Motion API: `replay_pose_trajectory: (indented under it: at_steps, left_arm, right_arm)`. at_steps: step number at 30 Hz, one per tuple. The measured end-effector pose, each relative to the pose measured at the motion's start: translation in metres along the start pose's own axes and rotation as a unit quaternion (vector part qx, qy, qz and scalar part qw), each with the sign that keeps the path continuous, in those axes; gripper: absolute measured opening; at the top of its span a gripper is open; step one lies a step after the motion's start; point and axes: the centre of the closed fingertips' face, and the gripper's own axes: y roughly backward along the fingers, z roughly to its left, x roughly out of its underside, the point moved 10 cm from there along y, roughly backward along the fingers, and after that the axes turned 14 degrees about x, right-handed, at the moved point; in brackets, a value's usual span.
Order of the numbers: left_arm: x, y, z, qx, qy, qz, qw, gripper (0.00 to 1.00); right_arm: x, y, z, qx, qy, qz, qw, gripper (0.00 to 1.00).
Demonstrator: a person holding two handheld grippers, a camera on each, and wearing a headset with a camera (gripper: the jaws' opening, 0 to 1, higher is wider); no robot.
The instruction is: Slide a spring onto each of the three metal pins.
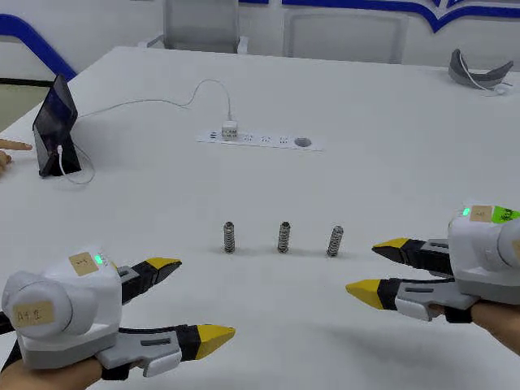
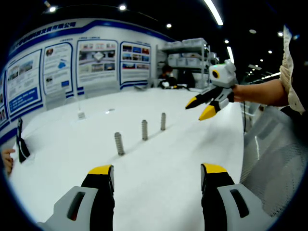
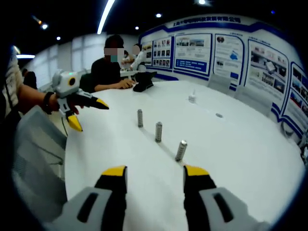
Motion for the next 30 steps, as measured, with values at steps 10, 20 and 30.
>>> replay_pose_trajectory:
  at_steps: [10, 20, 30]
  left_arm:
    - [0.0, 0.0, 0.0, 0.0, 0.001, -0.002, 1.0, 0.75]
    - [0.002, -0.001, -0.001, 0.001, 0.004, -0.005, 1.0, 0.74]
    - [0.002, 0.0, 0.0, -0.001, 0.004, -0.004, 1.0, 0.74]
  right_arm:
    - [0.007, 0.021, -0.001, 0.009, -0.007, -0.017, 0.9998, 0.55]
    - [0.012, 0.033, 0.002, 0.022, -0.023, -0.032, 0.999, 0.58]
    - [0.013, 0.033, 0.002, 0.032, -0.041, -0.042, 0.9978, 0.59]
